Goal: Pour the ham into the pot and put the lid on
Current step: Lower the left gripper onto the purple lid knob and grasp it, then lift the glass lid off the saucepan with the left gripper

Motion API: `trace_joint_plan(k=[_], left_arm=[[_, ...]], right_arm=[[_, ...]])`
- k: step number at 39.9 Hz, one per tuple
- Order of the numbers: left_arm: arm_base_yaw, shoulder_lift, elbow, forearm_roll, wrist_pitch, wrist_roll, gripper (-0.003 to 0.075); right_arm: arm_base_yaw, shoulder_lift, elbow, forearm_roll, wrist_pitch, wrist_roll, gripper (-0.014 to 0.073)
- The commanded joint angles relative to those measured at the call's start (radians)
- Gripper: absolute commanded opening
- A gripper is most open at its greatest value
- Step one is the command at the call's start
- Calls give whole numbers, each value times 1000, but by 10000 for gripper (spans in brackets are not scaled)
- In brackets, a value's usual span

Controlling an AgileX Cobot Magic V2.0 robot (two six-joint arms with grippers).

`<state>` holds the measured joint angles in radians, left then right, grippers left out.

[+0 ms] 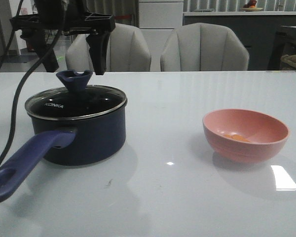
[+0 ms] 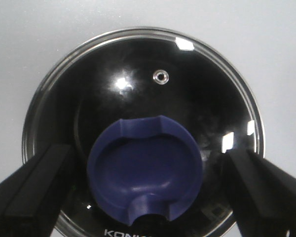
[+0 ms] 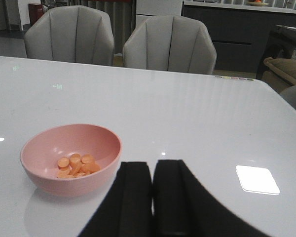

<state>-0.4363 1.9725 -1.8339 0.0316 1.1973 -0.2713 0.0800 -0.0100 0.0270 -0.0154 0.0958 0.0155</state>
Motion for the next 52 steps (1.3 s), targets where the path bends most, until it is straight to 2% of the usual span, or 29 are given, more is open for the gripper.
trace_joint_plan(k=[1, 19, 22, 30, 34, 38, 52], left_arm=[[-4, -47, -36, -3, -13, -26, 626], [-2, 1, -37, -23, 15, -57, 618], [-2, 3, -37, -23, 17, -57, 585], [-2, 3, -37, -23, 17, -58, 387], [-2, 3, -37, -23, 17, -58, 314], [-2, 3, -37, -23, 17, -58, 289], [-2, 3, -95, -22, 38, -58, 289]], right_arm=[[-3, -20, -5, -11, -84, -2, 169], [-3, -20, -5, -11, -84, -2, 169], [-3, -20, -5, -11, -84, -2, 169], [-3, -20, -5, -11, -84, -2, 169], [-3, -20, -5, -11, -84, -2, 169], [-3, -20, -5, -11, -84, -2, 169], [-3, -20, -5, -11, -84, -2, 169]])
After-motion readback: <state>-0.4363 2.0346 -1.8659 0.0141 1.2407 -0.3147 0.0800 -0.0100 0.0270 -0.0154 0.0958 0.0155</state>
